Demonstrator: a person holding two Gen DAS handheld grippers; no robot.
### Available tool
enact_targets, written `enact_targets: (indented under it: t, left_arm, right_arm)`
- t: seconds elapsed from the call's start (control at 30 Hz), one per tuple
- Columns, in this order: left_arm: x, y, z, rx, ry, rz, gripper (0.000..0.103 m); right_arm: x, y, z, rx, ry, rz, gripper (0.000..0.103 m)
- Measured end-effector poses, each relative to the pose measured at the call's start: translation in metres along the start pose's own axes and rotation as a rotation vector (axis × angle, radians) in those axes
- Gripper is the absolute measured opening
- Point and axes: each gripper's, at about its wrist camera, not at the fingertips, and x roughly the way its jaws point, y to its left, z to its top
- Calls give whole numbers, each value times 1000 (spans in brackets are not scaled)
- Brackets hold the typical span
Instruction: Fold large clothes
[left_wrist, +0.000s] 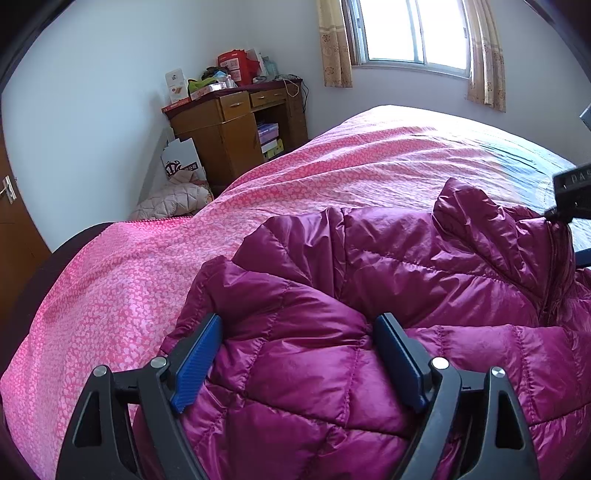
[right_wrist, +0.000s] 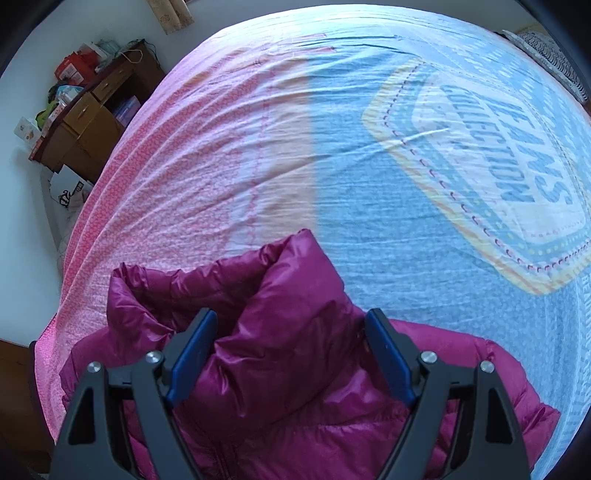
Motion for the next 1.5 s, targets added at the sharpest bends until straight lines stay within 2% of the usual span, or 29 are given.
enact_targets:
  t: [0.03,0.07,0.13,0.2,0.33,0.53,0.6,0.63,0.73,0.8,0.9,0.97,1.07,1.13,1.23,1.33,1.4,1.5]
  left_arm:
    - [0,1,0,-1,0,-2,85]
    - [0,1,0,-3,0,-4,85]
    - [0,2,0,-4,-1,-5,85]
    - [0,2,1,-4,-1,-5,85]
    - [0,1,0,-5,0,-6,85]
    - [0,1,0,-1,3,-5,86]
    - [2,2,1,0,11,-11,86]
    - [3,2,2,1,19,-17,86]
    - [1,2,7,29,47,-31,86]
    - [-14,4,17,43,59,-58,86]
    - [-53,-2,35,31,-15,-165,86]
    - [-72,-26,48,109,-61,-172,86]
    - [-67,-76,59,247,-40,-171,89]
    - [-51,-105,59,284,1,-144,89]
    - [-22,-140,57,320,46,-50,89]
    - [-1,-155,60,320,60,49,89]
    - [6,-144,65,271,60,119,89]
    - [11,-98,78,121,61,194,88]
  right_arm:
    - [-2,-2,-1,-6,-3,0,66]
    - [-5,-4,-2,-20,-9,-8,60]
    - [-12,-6,-4,-45,-15,7,37]
    - [-22,-14,-9,-58,-18,31,34]
    - [-39,-29,-25,-91,-32,23,20]
    - [-38,-63,-59,-87,-50,-7,14]
    - [-38,-67,-72,-103,-108,3,12]
    - [-37,-65,-81,-143,-165,-16,11]
    - [-36,-48,-102,-261,-296,-144,11]
    - [-35,-42,-103,-286,-307,-184,12]
    - [-37,-54,-100,-241,-305,-116,12]
    - [-37,-64,-97,-206,-304,-62,12]
    - [-37,-71,-94,-178,-307,-18,12]
    - [-37,-72,-95,-164,-307,5,12]
    - [-37,-72,-96,-146,-307,30,12]
    - [-40,-70,-101,-146,-310,31,12]
    - [-40,-71,-102,-145,-311,34,12]
    - [-41,-74,-104,-135,-312,48,12]
